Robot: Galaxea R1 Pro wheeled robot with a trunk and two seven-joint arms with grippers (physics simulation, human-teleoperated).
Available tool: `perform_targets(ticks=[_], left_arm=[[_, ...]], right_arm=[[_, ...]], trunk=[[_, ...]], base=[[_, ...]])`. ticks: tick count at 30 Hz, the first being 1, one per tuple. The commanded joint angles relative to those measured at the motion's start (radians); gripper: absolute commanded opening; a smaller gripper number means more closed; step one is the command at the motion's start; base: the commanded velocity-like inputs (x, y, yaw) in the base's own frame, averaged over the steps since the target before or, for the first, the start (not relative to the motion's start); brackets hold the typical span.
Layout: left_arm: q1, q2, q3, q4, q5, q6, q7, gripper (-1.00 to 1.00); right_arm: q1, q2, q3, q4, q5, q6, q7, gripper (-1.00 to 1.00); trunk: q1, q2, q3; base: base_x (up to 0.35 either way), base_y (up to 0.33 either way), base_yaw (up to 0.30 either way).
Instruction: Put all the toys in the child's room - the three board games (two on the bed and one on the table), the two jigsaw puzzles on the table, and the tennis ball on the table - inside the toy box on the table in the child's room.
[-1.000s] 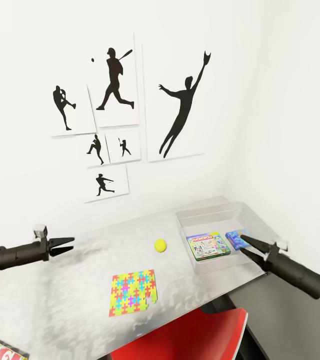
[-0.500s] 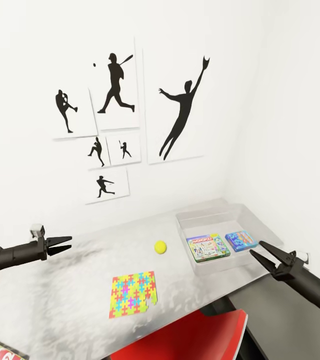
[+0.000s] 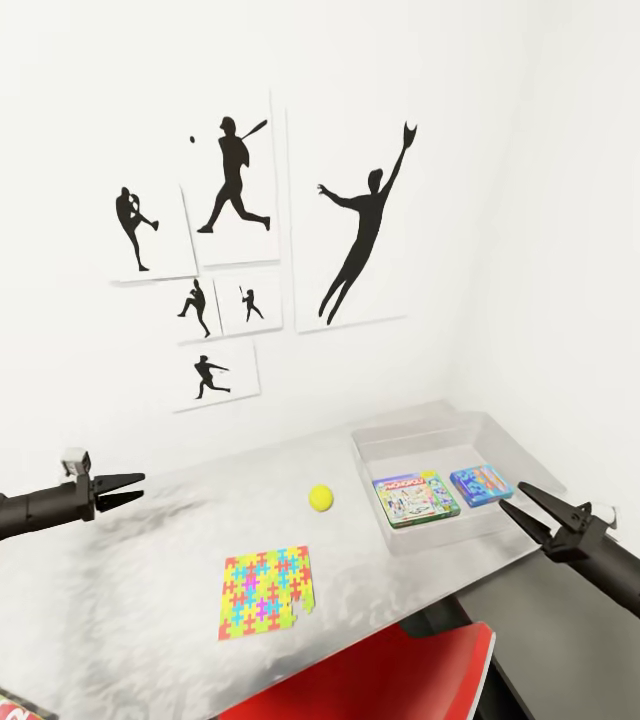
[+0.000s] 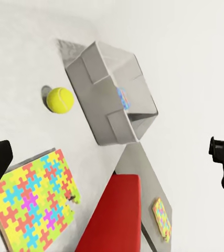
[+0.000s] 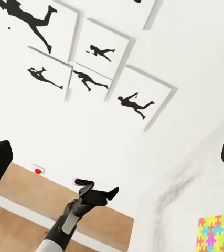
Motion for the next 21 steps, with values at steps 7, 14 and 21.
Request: perform_targets(ticks=[7, 14, 21], left_arm=[[0.001, -0.011, 0.005, 0.01, -0.013, 0.001, 0.001, 1.0], [0.001, -0.028, 0.003, 0.01, -0.015, -0.008, 0.001, 1.0], [0.001, -0.031, 0.002, 0.01, -0.016, -0.01, 0.001, 1.0]], right_arm=[[-0.001, 0.012, -0.005, -0.008, 0.007, 0.016, 0.012, 1.0], [-0.001, 0.042, -0.006, -0.021, -0.019, 0.044, 0.051, 1.0], [-0.001, 0.06, -0.008, -0.013, -0.019, 0.02, 0.056, 1.0]], trunk=[[0.001, -0.002, -0.002], [0.001, -0.002, -0.002], [0.001, -0.002, -0.002]], base=[[-0.073, 0.0, 0.001], [-0.005, 0.0, 0.0], [-0.143, 0.055, 0.0]])
